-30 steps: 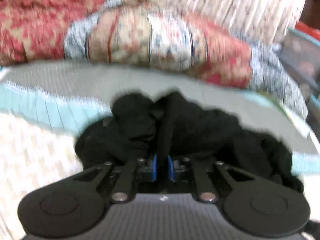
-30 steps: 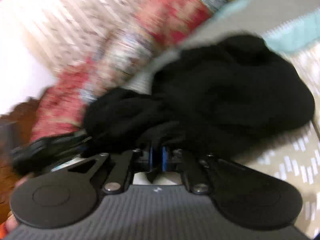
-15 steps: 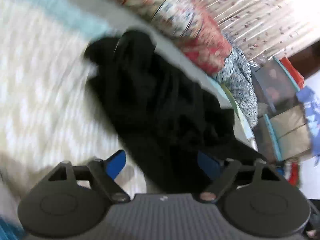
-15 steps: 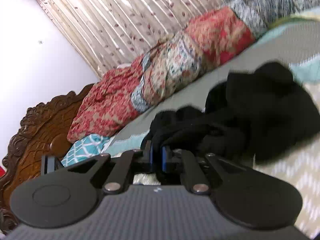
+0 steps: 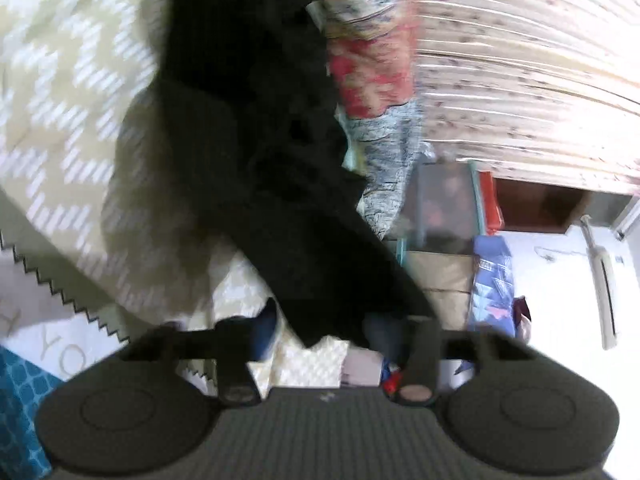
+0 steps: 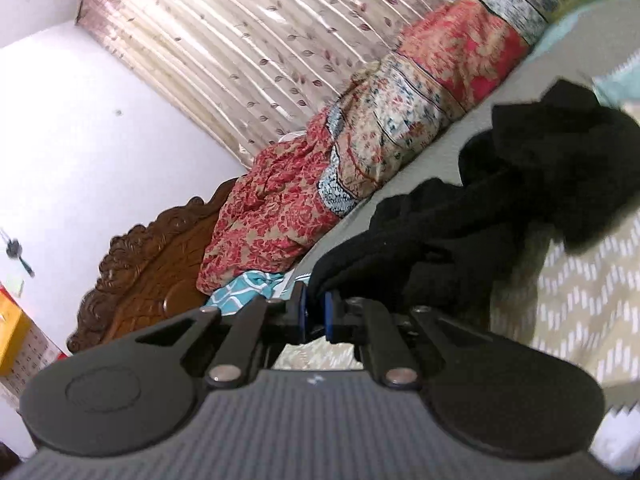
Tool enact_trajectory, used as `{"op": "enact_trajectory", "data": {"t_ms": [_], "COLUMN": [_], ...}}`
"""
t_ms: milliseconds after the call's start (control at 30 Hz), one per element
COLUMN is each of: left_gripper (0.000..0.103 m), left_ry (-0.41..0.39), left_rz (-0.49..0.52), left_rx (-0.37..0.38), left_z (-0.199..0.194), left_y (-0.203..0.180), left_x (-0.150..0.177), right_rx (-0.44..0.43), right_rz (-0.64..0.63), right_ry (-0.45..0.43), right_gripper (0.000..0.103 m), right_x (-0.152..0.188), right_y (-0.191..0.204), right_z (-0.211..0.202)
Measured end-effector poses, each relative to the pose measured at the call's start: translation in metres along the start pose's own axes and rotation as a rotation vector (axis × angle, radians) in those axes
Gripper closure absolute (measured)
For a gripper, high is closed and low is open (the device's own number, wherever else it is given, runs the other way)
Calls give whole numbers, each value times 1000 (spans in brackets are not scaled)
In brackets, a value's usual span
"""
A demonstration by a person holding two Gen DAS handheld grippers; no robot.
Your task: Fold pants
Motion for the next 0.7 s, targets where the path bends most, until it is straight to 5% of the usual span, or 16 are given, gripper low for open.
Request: {"op": "enact_trajectory", "data": {"t_ms": [100,200,267,333,400,433,600,667,700], "left_gripper": [62,49,18,11,20,43,68,89,95], "left_ry": [-56,-98,-111,-122,-141,-153,-292,-355,-384], "left_rz": [5,-2,-17,-35,-31,-21,71,74,65], "left_rx": [6,-10,-13,-3,-5,-22,-158,-191,-189], "left_z": [-21,-34,-43,-48,-62,-66,-123,-152,-165], "left_y": [5,9,12,15,12,13,1,0,3], "left_x": [1,6,14,20,26,28,36,35,35], "right_rx": [-53,-78,-98,-128,-150,-156,-158,-140,-95], "right_rz": [35,18,12,6,-20,-35,-53,-52,-59], "right_ry": [13,30,50,89,135,147,192,208,194], "right_gripper": [91,91,91,91,91,91,88,79,67], "right_x": [3,8,10,16,23,27,30,32,35], "right_y": [-1,7,13,19,31,37,46,39,33], "right_z": [5,13,18,27,38,43,59,61,57]}}
Point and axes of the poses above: each gripper's, at about its wrist camera, not at the fingertips, and z roughly the way its jaws point, y to its left, x to its underside, the point moved 1 cm from there along z, roughly the way its jaws point, and after that the axes turned 15 degrees about y, right-handed, at the moved point
